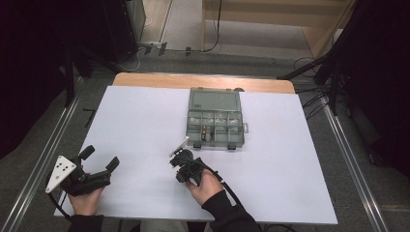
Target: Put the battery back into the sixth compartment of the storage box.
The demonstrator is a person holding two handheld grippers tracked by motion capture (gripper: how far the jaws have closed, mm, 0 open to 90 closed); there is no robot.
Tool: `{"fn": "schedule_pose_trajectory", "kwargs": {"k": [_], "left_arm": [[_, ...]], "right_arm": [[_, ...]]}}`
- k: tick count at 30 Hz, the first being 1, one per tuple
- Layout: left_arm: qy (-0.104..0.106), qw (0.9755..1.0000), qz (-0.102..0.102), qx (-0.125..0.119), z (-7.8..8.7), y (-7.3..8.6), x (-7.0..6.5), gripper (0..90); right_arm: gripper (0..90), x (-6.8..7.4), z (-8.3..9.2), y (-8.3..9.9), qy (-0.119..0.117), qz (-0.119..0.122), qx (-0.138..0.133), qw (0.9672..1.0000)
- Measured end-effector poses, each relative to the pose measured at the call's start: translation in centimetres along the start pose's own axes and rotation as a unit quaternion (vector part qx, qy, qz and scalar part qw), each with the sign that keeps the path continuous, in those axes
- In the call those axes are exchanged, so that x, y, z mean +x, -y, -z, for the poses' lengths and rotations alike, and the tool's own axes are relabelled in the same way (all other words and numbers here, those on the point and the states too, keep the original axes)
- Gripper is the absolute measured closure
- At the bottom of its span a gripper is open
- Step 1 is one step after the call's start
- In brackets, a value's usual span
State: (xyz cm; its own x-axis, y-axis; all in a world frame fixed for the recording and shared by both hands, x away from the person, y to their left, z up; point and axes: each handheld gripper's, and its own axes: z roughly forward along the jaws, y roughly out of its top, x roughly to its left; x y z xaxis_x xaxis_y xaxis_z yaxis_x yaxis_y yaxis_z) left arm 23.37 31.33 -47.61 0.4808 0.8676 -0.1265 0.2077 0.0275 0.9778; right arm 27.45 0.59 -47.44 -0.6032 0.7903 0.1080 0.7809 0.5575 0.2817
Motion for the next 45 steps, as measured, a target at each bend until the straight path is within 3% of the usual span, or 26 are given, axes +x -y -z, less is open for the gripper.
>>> {"fn": "schedule_pose_trajectory", "kwargs": {"k": [8,11,23,24,27,29,31,32,35,36,37,42,44,45], "left_arm": [[0.001,1.0000,0.000,0.001,0.0,0.0,0.0,0.3],[0.001,1.0000,-0.001,0.001,0.0,0.0,0.0,0.3],[0.001,1.0000,0.001,0.001,-0.1,0.0,0.0,0.3],[0.001,1.0000,0.001,0.001,0.0,0.1,0.0,0.3],[0.001,1.0000,0.001,0.001,-0.1,0.1,0.0,0.3],[0.001,1.0000,0.001,0.001,-0.1,0.1,0.0,0.3],[0.002,1.0000,0.000,0.001,-0.1,0.1,0.0,0.3],[0.002,1.0000,0.000,0.002,-0.1,0.1,0.0,0.3],[0.002,1.0000,-0.001,0.002,-0.1,0.1,-0.1,0.3],[0.002,1.0000,-0.001,0.002,-0.1,0.1,-0.1,0.3],[0.001,1.0000,-0.001,0.002,-0.1,0.1,-0.1,0.3],[0.001,1.0000,0.000,0.001,-0.1,0.1,0.0,0.3],[0.001,1.0000,0.001,0.001,-0.1,0.1,0.0,0.3],[0.001,1.0000,0.001,0.001,-0.1,0.1,0.0,0.3]], "right_arm": [[77.3,-0.9,1.0,0.1,-0.007,-0.019,-0.027,0.9994],[77.3,-1.8,1.9,0.1,-0.021,-0.034,-0.050,0.9979],[77.3,-4.4,3.6,0.6,-0.038,-0.073,-0.089,0.9926],[77.3,-5.1,4.0,0.8,-0.049,-0.089,-0.103,0.9894],[77.2,-6.2,4.6,1.1,-0.062,-0.108,-0.126,0.9842],[77.3,-6.5,4.9,1.2,-0.063,-0.114,-0.133,0.9826],[77.3,-7.4,5.4,1.6,-0.062,-0.130,-0.150,0.9781],[77.3,-7.4,5.4,1.6,-0.062,-0.130,-0.150,0.9781],[77.2,-8.1,5.5,1.6,-0.062,-0.147,-0.163,0.9735],[77.2,-8.6,5.3,1.6,-0.072,-0.163,-0.175,0.9683],[77.2,-8.6,5.3,1.6,-0.072,-0.163,-0.175,0.9683],[77.2,-9.6,5.1,1.6,-0.090,-0.195,-0.210,0.9537],[77.1,-10.1,5.1,1.6,-0.110,-0.207,-0.226,0.9455],[77.1,-10.5,5.0,1.5,-0.135,-0.217,-0.233,0.9383]]}}
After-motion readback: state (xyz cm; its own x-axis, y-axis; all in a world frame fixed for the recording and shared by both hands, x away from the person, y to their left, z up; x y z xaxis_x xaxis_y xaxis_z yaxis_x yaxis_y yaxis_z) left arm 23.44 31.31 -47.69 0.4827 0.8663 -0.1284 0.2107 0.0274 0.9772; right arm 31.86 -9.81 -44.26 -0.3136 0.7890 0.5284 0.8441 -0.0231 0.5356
